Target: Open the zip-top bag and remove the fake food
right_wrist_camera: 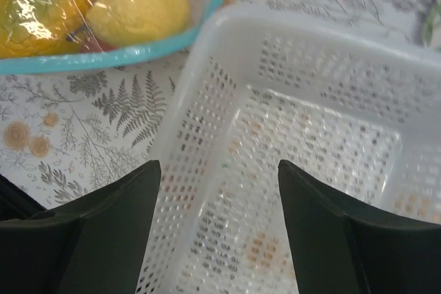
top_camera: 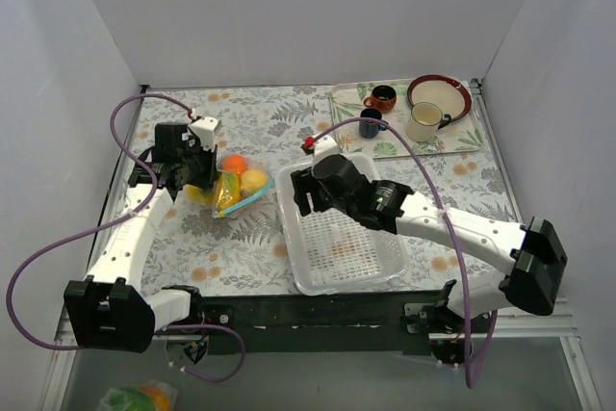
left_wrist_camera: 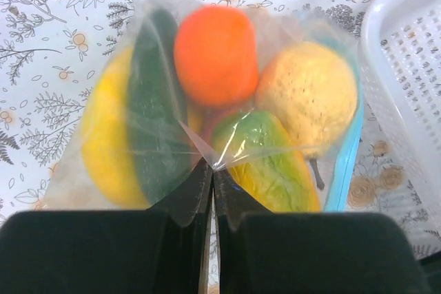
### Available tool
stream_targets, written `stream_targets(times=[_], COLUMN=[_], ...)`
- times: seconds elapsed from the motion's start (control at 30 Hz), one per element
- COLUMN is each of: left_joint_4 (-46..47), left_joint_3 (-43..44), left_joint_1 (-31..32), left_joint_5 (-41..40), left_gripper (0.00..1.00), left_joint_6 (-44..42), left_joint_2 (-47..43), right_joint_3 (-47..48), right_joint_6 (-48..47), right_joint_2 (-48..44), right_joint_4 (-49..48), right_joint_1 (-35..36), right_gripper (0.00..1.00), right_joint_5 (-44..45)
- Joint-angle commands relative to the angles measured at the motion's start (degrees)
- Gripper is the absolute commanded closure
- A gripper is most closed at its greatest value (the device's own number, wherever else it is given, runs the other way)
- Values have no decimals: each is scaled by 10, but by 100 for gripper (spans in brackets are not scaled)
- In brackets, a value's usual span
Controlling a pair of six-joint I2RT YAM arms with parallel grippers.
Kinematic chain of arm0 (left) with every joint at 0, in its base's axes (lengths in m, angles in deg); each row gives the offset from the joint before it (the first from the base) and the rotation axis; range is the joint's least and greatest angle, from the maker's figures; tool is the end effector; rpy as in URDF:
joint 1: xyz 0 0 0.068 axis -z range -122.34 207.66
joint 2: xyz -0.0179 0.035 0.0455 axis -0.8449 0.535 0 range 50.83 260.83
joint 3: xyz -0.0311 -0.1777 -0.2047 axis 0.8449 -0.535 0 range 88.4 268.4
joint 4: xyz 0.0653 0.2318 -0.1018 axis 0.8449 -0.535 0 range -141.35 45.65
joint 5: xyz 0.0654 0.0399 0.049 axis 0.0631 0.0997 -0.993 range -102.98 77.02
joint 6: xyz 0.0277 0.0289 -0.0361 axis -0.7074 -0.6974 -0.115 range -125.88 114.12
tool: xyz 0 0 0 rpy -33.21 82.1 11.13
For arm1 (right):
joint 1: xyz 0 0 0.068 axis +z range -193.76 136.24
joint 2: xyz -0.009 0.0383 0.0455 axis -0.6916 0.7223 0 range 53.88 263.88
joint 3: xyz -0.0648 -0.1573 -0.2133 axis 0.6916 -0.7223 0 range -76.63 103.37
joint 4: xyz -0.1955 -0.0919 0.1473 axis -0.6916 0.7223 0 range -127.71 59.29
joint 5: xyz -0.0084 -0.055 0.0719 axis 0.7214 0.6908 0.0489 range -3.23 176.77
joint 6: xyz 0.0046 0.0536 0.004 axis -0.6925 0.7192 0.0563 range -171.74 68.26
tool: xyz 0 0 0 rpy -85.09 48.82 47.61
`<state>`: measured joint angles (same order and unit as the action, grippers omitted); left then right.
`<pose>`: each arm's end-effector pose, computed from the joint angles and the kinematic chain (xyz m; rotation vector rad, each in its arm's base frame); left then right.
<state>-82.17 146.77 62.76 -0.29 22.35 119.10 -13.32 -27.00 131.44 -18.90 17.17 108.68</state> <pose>0.2454 -0.0297 0.2954 -0.3869 2.4154 -0.5313 0.1598 0.2601 0.3108 -0.4485 2.0916 0.4822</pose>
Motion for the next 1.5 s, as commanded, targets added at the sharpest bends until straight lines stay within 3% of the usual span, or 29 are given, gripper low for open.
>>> stream_targets(times=[0.0, 0.07, 0.2, 0.3, 0.63, 1.03, 1.47], left_joint_4=[-74, -89, -113, -124, -204, -292, -349], left_joint_3=[56, 87, 124, 140, 187, 221, 217], left_joint_1=[3, 2, 3, 3, 3, 3, 3], left_joint_5=[25, 39, 59, 66, 124, 172, 182], left_gripper=[100, 100, 100, 100, 100, 100, 100], left_joint_6=[-23, -28, -33, -39, -94, -167, -227], left_joint_2=[-24, -24, -10, 0, 5, -5, -9], right_joint_3=[60, 54, 15, 2, 25, 44, 49], right_joint_6=[-199, -319, -464, -505, -586, -618, -683], right_joint_2=[57, 65, 63, 63, 107, 153, 175], right_joint_4=[-147, -183, -268, -283, -329, -344, -373], right_joint_1=[37, 68, 158, 190, 204, 204, 200], right_gripper=[20, 17, 14, 18, 34, 43, 45], right_joint_5=[-53, -4, 36, 32, 83, 95, 120])
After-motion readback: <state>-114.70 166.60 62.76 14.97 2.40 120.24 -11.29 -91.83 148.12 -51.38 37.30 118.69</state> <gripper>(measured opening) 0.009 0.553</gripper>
